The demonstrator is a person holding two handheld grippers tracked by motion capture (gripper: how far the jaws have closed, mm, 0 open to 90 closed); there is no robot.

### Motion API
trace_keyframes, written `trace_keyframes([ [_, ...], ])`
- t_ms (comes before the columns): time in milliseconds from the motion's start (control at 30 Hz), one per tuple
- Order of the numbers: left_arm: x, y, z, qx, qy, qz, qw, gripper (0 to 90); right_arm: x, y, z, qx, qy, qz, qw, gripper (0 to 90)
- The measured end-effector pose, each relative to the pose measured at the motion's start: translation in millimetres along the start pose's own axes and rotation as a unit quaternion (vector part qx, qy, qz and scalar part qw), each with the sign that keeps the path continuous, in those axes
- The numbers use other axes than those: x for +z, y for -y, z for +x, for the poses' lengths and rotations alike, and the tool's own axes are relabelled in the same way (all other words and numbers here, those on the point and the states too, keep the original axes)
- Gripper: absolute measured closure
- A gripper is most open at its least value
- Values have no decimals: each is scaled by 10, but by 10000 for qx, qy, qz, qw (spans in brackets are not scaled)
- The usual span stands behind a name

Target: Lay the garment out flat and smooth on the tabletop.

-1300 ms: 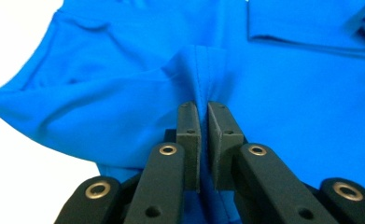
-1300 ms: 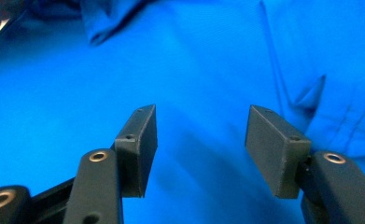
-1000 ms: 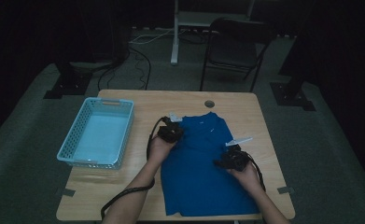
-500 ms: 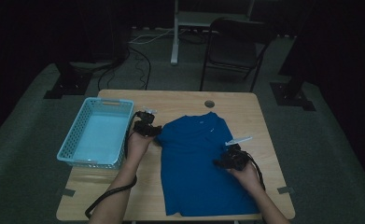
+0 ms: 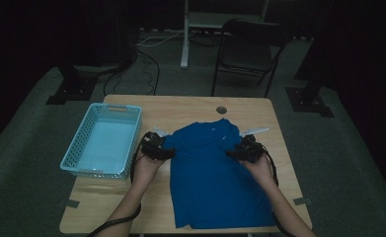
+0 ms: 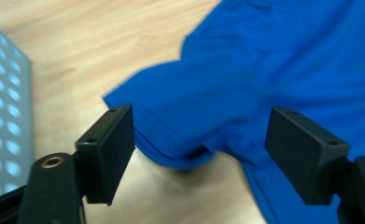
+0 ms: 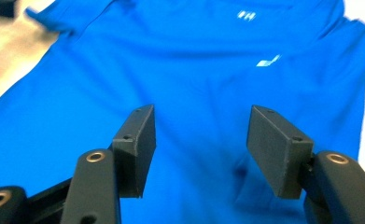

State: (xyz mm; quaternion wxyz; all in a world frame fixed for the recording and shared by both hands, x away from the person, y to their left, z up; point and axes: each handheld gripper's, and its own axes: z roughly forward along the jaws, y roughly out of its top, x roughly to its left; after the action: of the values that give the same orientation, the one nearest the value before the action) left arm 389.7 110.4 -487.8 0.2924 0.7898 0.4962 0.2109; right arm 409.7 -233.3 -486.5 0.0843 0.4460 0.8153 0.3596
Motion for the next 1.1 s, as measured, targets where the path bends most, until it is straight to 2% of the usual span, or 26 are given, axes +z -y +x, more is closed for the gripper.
trace_keyframes([
  [33,-34,40,-15,-9,75,-11,10000,196,27,-43,-26,10,37,15,10000,418],
  [100,-101,136,-64,48,320,-23,9995,185,99,-114,-67,13,119,79,9999,423],
  [167,-175,257,-123,113,457,-55,9989,185,189,-161,-96,10,175,169,9997,424],
  [267,-282,452,-159,86,872,-49,9961,184,321,-192,-136,17,293,321,9991,425],
  [367,-367,627,-179,61,1061,-17,9943,159,422,-184,-175,24,400,411,9984,428],
  [400,-398,688,-181,62,1079,15,9941,103,443,-179,-181,37,418,437,9982,428],
  [467,-468,814,-168,-14,1095,26,9940,102,492,-160,-190,10,495,525,9974,428],
  [500,-503,886,-159,-65,1071,85,9942,73,503,-154,-189,-3,515,548,9972,428],
  [533,-533,943,-150,-63,1060,97,9943,12,519,-144,-188,-28,549,565,9969,429],
  [600,-600,1058,-145,-118,987,93,9950,11,543,-130,-184,-108,602,602,9963,442],
  [667,-661,1167,-159,-56,873,98,9961,11,570,-114,-169,-194,683,673,9952,456],
  [733,-719,1262,-165,-99,882,83,9960,11,580,-98,-148,-395,818,626,9939,497],
  [800,-757,1328,-177,-114,810,85,9966,11,580,-94,-140,-462,807,603,9938,537],
  [867,-795,1394,-190,-33,770,119,9970,11,582,-102,-138,-535,783,608,9936,573],
  [1000,-860,1472,-202,64,735,120,9972,12,583,-134,-158,-570,702,678,9936,689],
  [1033,-874,1489,-204,110,743,138,9971,12,581,-144,-170,-540,668,692,9939,766],
  [1100,-904,1522,-199,127,712,139,9973,12,560,-161,-204,-475,601,669,9948,830],
])
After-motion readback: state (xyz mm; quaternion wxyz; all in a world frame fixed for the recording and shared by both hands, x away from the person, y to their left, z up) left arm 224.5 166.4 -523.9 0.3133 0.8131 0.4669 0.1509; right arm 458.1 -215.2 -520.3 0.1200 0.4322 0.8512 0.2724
